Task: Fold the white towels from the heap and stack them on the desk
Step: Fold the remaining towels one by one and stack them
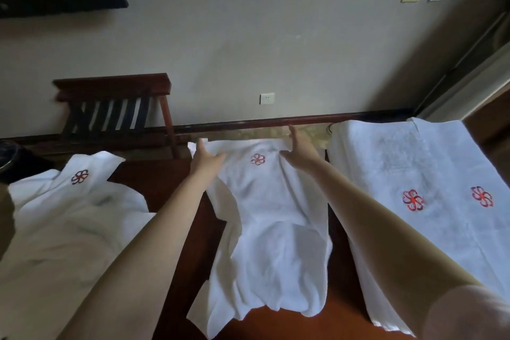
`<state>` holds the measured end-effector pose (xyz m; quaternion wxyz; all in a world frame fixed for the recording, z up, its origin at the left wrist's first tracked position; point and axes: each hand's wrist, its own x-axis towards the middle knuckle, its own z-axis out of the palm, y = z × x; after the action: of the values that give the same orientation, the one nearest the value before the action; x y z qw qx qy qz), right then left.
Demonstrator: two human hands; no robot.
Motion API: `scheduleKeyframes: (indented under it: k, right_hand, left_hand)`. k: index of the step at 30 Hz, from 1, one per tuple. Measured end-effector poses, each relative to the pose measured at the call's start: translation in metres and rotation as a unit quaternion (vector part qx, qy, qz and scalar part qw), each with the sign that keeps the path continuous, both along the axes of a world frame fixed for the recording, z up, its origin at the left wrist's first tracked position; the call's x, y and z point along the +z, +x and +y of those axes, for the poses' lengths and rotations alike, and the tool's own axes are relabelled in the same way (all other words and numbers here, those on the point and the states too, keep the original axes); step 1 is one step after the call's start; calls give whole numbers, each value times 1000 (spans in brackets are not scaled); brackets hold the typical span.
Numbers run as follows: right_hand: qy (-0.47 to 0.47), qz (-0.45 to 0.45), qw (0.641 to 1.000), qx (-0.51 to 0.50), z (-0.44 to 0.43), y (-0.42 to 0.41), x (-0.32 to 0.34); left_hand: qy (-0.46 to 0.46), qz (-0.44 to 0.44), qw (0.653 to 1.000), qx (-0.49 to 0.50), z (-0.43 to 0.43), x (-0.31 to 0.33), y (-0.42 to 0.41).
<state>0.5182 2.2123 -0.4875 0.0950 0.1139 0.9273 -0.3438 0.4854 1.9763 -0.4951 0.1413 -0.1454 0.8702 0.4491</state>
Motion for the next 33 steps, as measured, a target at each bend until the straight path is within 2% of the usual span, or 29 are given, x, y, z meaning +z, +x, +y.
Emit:
scheduleKeyframes:
  k: [4,11,15,18,21,25,27,29,31,33]
  right_hand:
    - [21,-87,996,29,-3,24,-28]
    - [-11,-86,996,-32,-5,70,-37]
    - [18,-96,994,-39,-3,109,-33]
    - [44,-148,987,-40,0,146,-37]
    - [68,-204,975,-61,3,185,-46]
    - [78,-228,958,-156,4,234,-56]
    - [-13,-279,945,-171,2,252,-60]
    - [-132,-344,920,-136,-1,267,-62]
    - [-161,-325,928,-85,-6,274,-66]
    - [-158,-245,951,-101,-12,273,-69]
  left_hand:
    - [-72,-82,988,-113,2,-34,28]
    - [-123,-176,961,-173,4,-51,83]
    - [-194,-179,938,-223,-3,-55,124]
    - [-248,-166,924,-237,-11,-62,155]
    - [-221,-172,936,-214,-13,-68,179]
    - [-212,-140,951,-174,-8,-67,196]
    - [-167,-107,969,-146,-5,-60,200]
    - [-85,-40,990,-101,-3,-52,206]
    - [-30,21,996,-77,-4,-45,210]
    - [4,17,997,-69,-5,-36,215]
